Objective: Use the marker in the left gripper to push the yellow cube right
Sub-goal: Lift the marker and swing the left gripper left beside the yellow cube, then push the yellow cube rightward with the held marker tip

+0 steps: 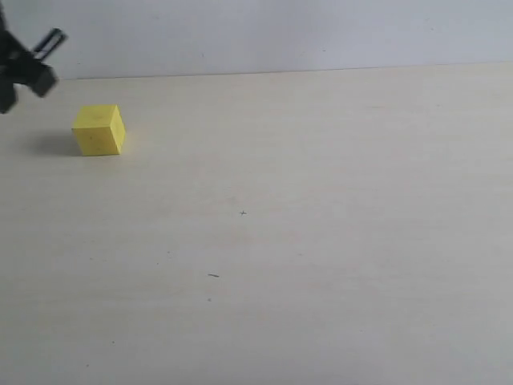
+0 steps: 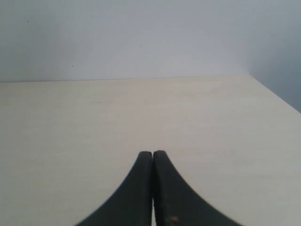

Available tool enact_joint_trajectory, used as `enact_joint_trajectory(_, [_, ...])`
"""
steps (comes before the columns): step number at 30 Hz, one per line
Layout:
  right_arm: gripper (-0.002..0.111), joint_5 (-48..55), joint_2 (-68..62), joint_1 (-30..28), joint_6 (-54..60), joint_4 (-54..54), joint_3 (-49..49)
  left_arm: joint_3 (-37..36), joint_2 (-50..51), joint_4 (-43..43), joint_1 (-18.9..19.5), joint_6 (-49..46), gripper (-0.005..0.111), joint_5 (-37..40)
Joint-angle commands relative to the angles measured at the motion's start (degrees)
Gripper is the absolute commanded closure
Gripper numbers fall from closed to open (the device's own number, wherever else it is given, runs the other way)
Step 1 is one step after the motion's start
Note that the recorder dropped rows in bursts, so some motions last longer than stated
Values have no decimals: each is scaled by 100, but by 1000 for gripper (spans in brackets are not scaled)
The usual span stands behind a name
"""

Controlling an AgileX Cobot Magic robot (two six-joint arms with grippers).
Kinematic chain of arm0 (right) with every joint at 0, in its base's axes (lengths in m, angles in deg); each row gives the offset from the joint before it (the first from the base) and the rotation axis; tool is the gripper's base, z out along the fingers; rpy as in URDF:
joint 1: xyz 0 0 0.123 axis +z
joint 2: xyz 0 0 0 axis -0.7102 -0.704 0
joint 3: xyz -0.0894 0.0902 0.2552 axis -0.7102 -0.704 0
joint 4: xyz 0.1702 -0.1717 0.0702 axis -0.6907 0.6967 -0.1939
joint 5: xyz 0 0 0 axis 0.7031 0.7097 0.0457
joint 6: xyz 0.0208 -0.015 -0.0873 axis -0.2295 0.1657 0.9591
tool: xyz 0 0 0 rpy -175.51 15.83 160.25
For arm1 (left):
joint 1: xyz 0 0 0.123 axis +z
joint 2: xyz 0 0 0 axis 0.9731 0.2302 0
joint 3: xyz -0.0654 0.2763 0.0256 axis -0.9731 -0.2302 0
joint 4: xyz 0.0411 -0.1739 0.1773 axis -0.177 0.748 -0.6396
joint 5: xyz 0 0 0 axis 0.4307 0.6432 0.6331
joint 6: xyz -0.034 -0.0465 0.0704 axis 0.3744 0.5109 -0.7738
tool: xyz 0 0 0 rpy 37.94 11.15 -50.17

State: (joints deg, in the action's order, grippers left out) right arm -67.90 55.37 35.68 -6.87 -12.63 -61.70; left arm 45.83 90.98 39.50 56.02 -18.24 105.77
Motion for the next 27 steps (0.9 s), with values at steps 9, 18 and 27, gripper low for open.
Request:
enact_joint_trajectory(9, [108, -38, 38, -35, -9, 42, -24, -8, 1346, -851, 2076, -2381, 107, -3445])
enact_joint_trajectory(18, [108, -39, 38, -35, -9, 42, -24, 603, 3098, -1439, 2310, -4664, 107, -4674])
enact_joint_trajectory(27, [108, -19, -5, -35, -9, 42, -24, 603, 3696, -1716, 2740, -5224, 107, -5847])
